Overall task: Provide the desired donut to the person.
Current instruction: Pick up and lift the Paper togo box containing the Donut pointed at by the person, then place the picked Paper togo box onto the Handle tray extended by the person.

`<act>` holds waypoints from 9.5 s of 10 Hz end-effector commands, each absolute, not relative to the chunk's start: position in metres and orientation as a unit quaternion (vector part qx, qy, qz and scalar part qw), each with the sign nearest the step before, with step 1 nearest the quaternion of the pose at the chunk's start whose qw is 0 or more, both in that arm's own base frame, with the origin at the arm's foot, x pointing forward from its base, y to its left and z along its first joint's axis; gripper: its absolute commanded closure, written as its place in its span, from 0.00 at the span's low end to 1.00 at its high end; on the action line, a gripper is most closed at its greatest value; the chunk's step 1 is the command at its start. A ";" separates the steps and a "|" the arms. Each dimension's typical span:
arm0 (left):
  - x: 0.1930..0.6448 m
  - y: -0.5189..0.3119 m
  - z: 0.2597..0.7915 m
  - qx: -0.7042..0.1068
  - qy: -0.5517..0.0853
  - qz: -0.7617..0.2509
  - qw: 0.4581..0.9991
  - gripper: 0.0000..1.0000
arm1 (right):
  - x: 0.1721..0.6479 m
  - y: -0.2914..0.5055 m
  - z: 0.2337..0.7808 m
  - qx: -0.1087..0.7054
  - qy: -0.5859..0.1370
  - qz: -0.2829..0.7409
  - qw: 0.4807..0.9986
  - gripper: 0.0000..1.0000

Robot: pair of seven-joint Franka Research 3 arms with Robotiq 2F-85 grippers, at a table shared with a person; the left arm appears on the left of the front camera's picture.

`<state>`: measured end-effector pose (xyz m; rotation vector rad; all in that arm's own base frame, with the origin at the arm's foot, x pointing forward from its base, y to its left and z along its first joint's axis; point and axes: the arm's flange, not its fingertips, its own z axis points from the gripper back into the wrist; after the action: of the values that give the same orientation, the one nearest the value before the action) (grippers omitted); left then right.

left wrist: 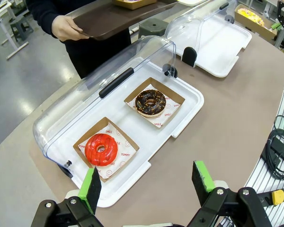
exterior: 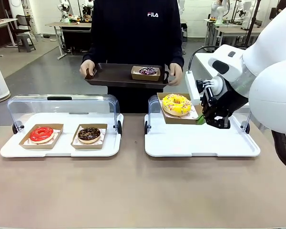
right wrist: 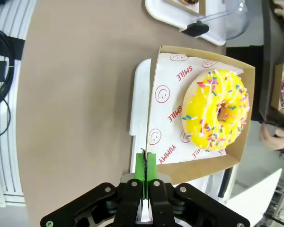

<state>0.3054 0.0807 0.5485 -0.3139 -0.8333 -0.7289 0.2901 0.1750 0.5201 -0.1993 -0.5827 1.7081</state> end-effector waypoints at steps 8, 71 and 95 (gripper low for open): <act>0.306 0.082 0.548 -0.152 -0.396 -0.347 0.837 0.00 | 0.295 0.175 0.514 -0.089 -0.245 0.743 0.617 1.00; 0.306 0.082 0.548 -0.152 -0.396 -0.347 0.837 0.00 | 0.472 0.454 0.538 -0.124 -0.192 0.751 0.620 0.99; 0.306 0.082 0.548 -0.152 -0.396 -0.347 0.837 0.00 | 0.481 0.431 0.561 -0.083 -0.163 0.749 0.637 0.00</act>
<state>0.3054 0.0801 0.5486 -0.3132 -0.8330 -0.7299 0.4802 0.4310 0.5632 -0.1690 -0.3591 1.7096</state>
